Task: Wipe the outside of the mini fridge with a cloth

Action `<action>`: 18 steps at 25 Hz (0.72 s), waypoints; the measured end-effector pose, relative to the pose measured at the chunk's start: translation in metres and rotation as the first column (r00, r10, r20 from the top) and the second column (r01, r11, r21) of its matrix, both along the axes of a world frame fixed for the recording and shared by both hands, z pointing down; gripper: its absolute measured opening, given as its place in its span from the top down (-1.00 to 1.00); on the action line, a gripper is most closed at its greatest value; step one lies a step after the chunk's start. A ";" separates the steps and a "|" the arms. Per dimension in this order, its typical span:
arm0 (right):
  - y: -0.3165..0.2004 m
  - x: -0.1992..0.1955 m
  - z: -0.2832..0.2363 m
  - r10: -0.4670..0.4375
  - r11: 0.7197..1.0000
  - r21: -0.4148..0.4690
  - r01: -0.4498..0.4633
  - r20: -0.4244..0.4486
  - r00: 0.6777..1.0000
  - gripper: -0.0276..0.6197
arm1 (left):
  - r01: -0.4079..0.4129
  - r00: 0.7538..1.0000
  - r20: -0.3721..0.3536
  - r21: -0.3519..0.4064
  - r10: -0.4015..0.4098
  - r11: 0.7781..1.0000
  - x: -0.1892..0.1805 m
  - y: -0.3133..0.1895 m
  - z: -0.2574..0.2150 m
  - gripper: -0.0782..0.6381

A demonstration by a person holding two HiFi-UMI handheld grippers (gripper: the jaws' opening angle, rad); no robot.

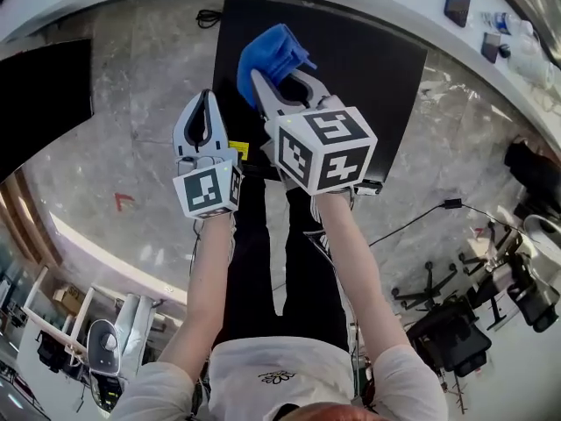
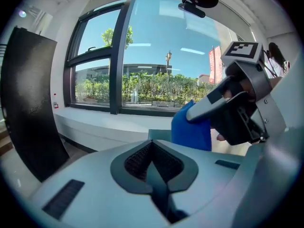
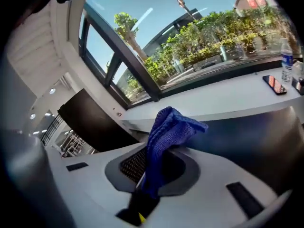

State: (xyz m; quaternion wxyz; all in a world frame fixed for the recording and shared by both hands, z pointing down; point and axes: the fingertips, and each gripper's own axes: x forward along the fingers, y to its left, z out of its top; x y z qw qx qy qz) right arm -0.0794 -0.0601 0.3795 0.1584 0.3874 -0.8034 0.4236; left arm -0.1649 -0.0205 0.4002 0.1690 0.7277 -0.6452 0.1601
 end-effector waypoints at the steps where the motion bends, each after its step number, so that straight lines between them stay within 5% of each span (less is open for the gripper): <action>1: 0.000 -0.016 0.004 -0.033 0.999 -0.002 0.033 -0.004 0.999 0.69 | 0.005 1.000 -0.001 0.001 -0.005 1.000 -0.006 0.000 0.001 0.77; 7: 0.005 -0.079 0.052 -0.145 0.984 -0.108 0.142 -0.020 0.989 0.69 | 0.060 0.998 0.008 -0.007 -0.060 0.998 -0.044 0.005 0.010 0.77; 18: 0.001 -0.075 0.084 -0.187 0.980 -0.111 0.166 -0.212 0.959 0.69 | 0.050 0.999 -0.018 -0.017 -0.051 0.999 -0.051 0.007 0.016 0.77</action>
